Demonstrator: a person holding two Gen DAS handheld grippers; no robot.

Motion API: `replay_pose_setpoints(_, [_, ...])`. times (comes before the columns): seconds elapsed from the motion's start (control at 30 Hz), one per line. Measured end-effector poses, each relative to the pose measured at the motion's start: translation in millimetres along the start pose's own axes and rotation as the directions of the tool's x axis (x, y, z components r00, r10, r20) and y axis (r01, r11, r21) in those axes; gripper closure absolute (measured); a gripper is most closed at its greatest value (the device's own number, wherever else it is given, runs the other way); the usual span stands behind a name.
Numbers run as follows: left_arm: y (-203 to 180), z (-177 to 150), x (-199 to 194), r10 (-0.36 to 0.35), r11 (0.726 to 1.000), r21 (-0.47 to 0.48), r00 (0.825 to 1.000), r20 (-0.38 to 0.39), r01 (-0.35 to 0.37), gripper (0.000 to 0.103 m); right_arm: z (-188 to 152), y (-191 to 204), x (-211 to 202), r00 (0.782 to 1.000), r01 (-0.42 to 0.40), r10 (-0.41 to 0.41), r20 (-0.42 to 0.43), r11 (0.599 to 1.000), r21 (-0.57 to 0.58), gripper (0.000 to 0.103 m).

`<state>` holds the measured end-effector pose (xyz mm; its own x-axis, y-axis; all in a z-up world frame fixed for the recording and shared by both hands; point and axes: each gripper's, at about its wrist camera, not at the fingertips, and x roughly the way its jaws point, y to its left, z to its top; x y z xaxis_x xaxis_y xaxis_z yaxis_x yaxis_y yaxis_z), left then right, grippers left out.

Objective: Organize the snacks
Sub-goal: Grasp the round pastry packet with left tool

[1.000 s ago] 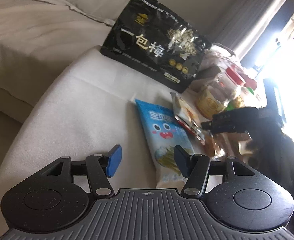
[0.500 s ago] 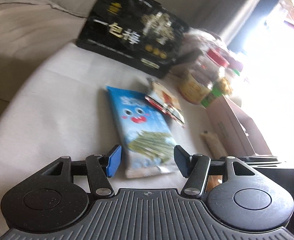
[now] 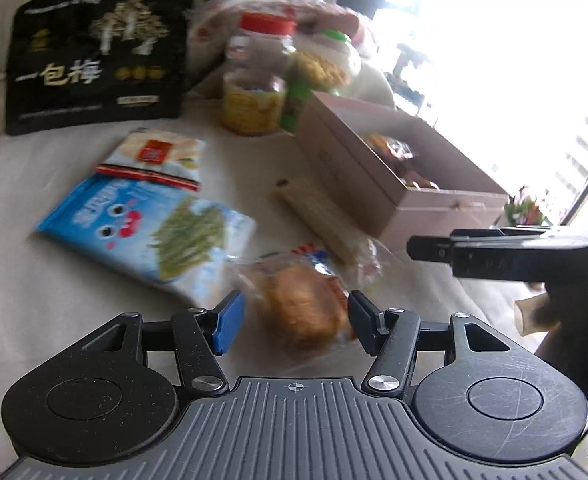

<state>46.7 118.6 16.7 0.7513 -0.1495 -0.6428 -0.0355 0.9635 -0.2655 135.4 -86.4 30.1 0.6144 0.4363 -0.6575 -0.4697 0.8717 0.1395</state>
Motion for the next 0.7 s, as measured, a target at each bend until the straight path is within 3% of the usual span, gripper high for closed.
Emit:
replay_pose_setpoints(0.17, [-22.7, 2.4, 16.1, 0.050, 0.995, 0.091, 0.999, -0.005, -0.049, 0.036, 3.3, -0.6, 11.5, 0.994, -0.112, 0.113, -0.011, 0.992, 0.053, 0.036])
replay_pose_setpoints(0.3, [-8.1, 2.6, 10.1, 0.066, 0.996, 0.056, 0.997, -0.027, -0.064, 0.034, 2.0, 17.6, 28.2, 0.985, -0.166, 0.168, -0.048, 0.985, 0.048, 0.037])
replay_pose_setpoints(0.37, [0.4, 0.9, 2.4, 0.111, 0.993, 0.045, 0.994, -0.021, -0.110, 0.034, 0.8, 25.6, 35.4, 0.979, -0.193, 0.196, -0.064, 0.980, 0.047, 0.052])
replay_pose_setpoints(0.5, [13.3, -1.7, -11.8, 0.158, 0.987, 0.011, 0.987, -0.008, -0.158, 0.039, -1.2, 42.8, 38.5, 0.977, -0.196, 0.195, -0.087, 0.980, -0.006, 0.063])
replay_pose_setpoints(0.6, [13.7, -2.0, -17.2, 0.132, 0.991, 0.009, 0.991, -0.001, -0.132, 0.039, -6.3, 45.3, 33.8, 0.972, -0.213, 0.210, -0.108, 0.977, -0.019, 0.069])
replay_pose_setpoints(0.7, [7.0, -0.8, -20.2, 0.100, 0.993, 0.067, 0.995, 0.030, -0.102, 0.039, -17.4, 41.3, 22.2, 0.973, -0.205, 0.200, -0.116, 0.978, -0.033, 0.070])
